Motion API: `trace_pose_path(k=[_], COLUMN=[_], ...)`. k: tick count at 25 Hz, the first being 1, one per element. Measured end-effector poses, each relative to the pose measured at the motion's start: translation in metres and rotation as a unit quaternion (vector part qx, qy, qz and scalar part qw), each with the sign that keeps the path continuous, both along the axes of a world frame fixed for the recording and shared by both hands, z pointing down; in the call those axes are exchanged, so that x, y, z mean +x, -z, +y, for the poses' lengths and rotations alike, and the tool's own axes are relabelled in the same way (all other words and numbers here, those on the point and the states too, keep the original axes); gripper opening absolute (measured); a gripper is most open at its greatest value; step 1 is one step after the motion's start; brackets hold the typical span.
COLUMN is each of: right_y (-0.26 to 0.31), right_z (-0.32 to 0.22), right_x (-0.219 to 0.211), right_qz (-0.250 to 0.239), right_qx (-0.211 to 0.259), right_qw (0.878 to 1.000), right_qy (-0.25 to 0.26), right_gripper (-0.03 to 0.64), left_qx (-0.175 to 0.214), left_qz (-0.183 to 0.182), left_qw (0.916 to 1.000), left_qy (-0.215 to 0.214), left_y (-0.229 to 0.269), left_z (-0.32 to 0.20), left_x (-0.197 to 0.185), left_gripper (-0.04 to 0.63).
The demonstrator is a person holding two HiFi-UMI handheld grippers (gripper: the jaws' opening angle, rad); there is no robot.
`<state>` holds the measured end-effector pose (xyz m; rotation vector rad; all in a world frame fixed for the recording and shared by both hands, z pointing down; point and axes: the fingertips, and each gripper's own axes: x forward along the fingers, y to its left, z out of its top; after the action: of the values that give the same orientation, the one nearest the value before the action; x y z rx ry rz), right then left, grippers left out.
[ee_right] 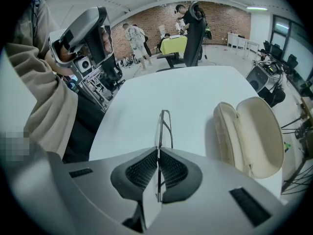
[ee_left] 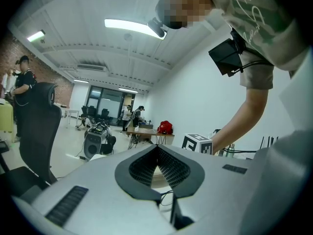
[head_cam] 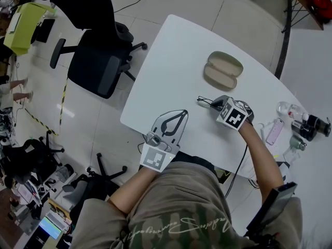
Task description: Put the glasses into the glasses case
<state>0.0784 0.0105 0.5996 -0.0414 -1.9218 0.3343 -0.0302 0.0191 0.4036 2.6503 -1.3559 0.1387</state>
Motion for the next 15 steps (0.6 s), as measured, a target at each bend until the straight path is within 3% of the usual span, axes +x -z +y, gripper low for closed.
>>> trace_pose_path(k=[5, 15], right_y=[-0.0014, -0.0027], right_z=[-0.0030, -0.0061], right_x=[-0.0017, -0.0029], right_qz=[0.000, 0.005], right_qx=[0.000, -0.007], right_qw=[1.000, 1.000], right_qy=[0.001, 0.008], right_gripper=[0.028, 0.028], left_qx=[0.017, 0.018], left_qz=[-0.005, -0.008], left_qw=[0.9995, 0.9997], left_qy=[-0.025, -0.016], left_y=[0.0031, 0.0023], left_z=[0.0003, -0.0065], left_x=[0.0107, 0.0040], left_gripper=[0.006, 0.006])
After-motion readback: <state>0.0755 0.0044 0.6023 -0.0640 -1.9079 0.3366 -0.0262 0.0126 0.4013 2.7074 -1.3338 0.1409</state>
